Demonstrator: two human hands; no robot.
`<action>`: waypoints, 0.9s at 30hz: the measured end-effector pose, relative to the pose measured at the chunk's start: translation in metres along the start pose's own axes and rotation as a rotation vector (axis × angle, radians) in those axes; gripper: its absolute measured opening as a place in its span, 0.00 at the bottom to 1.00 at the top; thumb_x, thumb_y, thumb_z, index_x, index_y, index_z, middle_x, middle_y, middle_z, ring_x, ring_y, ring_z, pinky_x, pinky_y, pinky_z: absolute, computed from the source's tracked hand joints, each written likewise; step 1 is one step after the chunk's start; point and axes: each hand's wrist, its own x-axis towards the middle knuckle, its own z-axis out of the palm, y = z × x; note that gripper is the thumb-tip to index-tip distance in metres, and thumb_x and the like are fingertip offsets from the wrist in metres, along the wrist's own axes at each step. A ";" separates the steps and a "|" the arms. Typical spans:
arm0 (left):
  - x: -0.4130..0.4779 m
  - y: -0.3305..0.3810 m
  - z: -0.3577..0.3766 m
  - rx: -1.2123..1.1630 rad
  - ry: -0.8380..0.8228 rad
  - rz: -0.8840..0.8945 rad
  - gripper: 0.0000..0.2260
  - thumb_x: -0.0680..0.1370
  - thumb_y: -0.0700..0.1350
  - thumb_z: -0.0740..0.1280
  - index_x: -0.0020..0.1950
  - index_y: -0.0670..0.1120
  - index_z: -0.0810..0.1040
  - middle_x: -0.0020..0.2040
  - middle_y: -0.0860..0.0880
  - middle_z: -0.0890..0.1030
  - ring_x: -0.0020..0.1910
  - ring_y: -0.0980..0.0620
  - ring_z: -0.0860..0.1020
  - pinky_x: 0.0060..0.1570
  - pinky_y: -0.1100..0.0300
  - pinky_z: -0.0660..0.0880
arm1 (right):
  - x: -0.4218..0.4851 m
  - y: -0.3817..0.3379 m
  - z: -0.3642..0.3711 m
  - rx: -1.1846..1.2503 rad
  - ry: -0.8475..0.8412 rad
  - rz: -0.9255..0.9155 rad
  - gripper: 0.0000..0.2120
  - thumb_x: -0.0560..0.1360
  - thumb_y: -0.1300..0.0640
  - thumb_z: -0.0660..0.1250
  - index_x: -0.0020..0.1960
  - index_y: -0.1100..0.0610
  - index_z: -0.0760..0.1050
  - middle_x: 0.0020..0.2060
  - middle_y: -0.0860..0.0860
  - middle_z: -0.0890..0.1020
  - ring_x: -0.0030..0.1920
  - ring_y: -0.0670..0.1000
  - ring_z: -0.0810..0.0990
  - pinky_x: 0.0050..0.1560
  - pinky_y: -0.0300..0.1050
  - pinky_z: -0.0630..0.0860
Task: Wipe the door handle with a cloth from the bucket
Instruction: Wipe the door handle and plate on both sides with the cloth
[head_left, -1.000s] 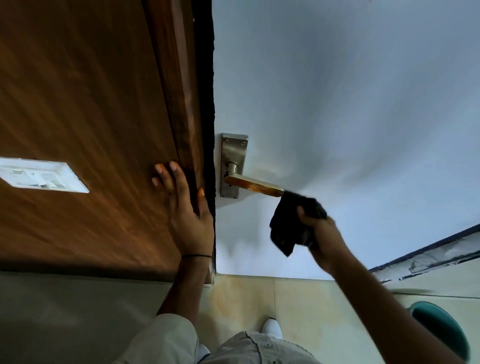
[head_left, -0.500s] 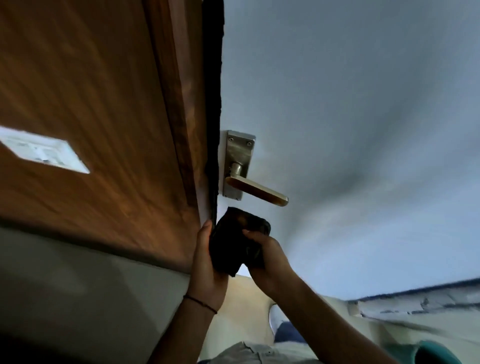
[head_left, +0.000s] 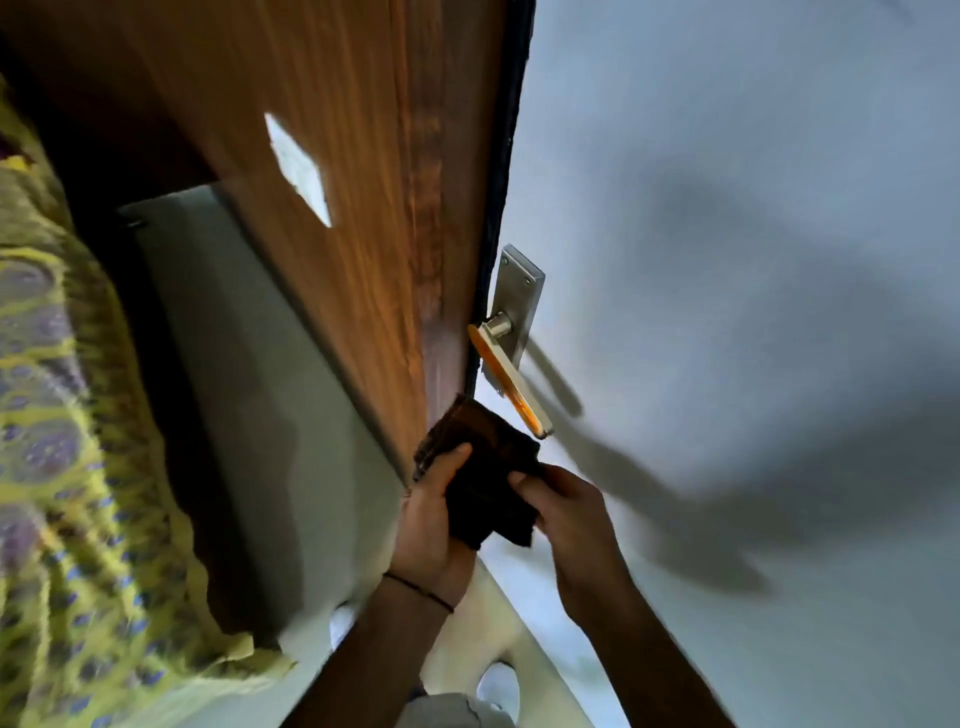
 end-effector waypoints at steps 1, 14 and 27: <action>-0.001 0.003 0.000 -0.027 0.074 0.032 0.12 0.81 0.43 0.63 0.60 0.42 0.81 0.58 0.37 0.84 0.55 0.41 0.84 0.53 0.50 0.82 | 0.001 0.001 -0.005 -0.063 0.104 -0.030 0.06 0.78 0.61 0.69 0.53 0.55 0.80 0.46 0.48 0.86 0.50 0.50 0.84 0.46 0.36 0.76; -0.003 -0.011 0.062 0.228 0.192 0.512 0.12 0.80 0.33 0.64 0.41 0.46 0.80 0.28 0.51 0.81 0.23 0.54 0.79 0.25 0.63 0.75 | 0.025 -0.040 -0.010 -0.338 0.182 -0.550 0.13 0.81 0.57 0.64 0.46 0.59 0.86 0.26 0.45 0.79 0.27 0.40 0.76 0.33 0.31 0.69; 0.024 0.037 0.081 0.645 0.402 0.661 0.13 0.78 0.38 0.66 0.34 0.46 0.72 0.26 0.52 0.71 0.22 0.58 0.70 0.19 0.67 0.66 | 0.023 -0.044 -0.015 -0.304 0.084 -0.474 0.12 0.79 0.57 0.66 0.38 0.57 0.83 0.20 0.42 0.74 0.26 0.43 0.68 0.33 0.38 0.66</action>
